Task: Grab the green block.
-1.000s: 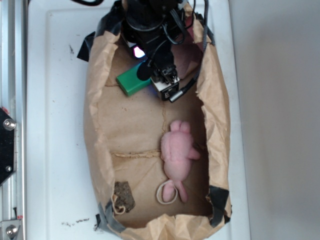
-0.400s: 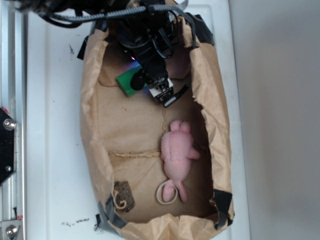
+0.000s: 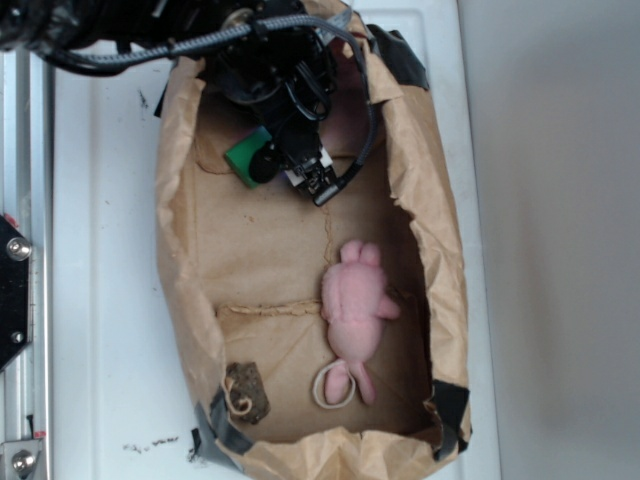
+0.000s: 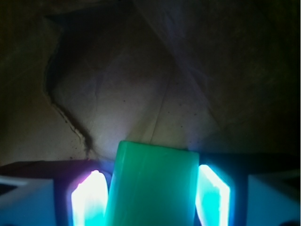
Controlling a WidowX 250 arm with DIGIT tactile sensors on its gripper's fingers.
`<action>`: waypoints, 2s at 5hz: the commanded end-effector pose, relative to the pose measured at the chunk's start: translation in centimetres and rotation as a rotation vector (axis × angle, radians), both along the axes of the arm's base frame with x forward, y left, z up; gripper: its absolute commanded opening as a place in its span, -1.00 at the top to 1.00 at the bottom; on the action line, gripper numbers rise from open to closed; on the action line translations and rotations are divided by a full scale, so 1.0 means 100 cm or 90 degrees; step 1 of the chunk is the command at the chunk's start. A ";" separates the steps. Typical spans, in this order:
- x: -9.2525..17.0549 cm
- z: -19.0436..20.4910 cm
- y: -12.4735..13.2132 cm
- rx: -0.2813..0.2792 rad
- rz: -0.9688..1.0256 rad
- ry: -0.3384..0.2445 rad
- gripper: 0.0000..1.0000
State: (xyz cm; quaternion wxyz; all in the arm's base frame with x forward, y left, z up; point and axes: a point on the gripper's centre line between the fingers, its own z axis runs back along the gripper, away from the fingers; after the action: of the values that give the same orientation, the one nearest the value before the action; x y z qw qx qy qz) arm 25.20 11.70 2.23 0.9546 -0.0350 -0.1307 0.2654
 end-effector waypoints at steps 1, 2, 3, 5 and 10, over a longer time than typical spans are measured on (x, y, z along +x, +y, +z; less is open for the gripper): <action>-0.001 0.035 0.001 0.022 -0.048 -0.033 1.00; -0.002 0.058 -0.007 0.015 -0.079 -0.018 1.00; 0.005 0.085 -0.021 0.005 -0.098 -0.011 1.00; 0.031 0.123 -0.053 0.056 -0.136 -0.003 1.00; 0.025 0.209 -0.067 0.008 -0.222 -0.053 1.00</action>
State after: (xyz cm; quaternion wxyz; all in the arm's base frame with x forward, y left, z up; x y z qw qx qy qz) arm 27.88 4.13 20.66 0.9845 -0.0736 -0.1284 0.0947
